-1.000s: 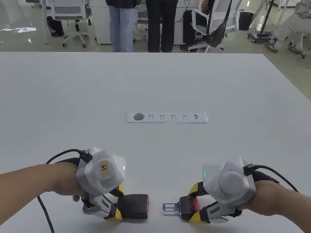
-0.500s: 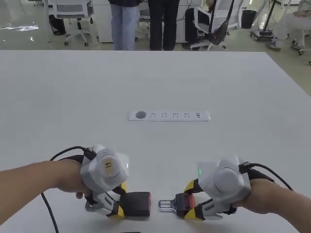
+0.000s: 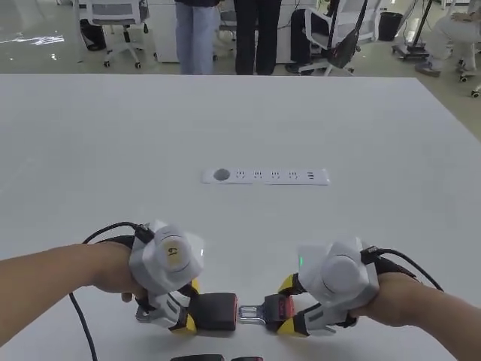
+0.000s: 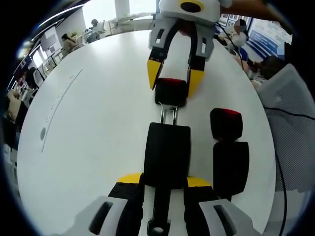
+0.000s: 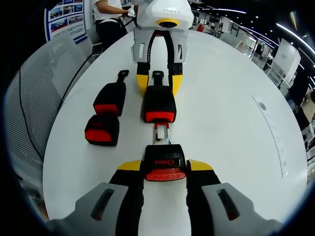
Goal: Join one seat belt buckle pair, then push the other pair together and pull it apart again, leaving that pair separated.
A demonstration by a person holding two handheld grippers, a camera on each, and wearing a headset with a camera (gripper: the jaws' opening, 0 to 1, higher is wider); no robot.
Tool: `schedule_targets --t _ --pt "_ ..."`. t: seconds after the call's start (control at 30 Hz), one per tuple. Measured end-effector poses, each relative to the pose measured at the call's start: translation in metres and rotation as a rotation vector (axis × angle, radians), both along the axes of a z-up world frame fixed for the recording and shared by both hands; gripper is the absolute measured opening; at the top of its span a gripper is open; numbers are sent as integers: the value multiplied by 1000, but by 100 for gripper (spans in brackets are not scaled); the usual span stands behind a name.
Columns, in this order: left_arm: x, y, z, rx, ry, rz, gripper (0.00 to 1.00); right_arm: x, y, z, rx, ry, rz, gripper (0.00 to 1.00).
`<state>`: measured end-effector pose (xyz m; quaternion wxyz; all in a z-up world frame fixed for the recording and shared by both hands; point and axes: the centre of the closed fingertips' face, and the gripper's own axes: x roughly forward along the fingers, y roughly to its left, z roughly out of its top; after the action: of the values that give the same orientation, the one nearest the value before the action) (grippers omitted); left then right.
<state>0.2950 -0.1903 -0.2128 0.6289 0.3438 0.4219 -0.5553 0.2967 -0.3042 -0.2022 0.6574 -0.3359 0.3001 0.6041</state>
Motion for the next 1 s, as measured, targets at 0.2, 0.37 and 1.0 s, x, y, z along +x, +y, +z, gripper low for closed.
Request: schedule_targets --t 0.2,0.37,1.0 --pt "1 1 -1 0 1 -1 32 1 4 0 4 2 3 31" --pt "1 0 0 -4 -1 -1 32 0 8 -1 9 5 7 31" --pt "-1 -1 1 -41 -9 15 31 -2 19 -1 9 4 19 30"
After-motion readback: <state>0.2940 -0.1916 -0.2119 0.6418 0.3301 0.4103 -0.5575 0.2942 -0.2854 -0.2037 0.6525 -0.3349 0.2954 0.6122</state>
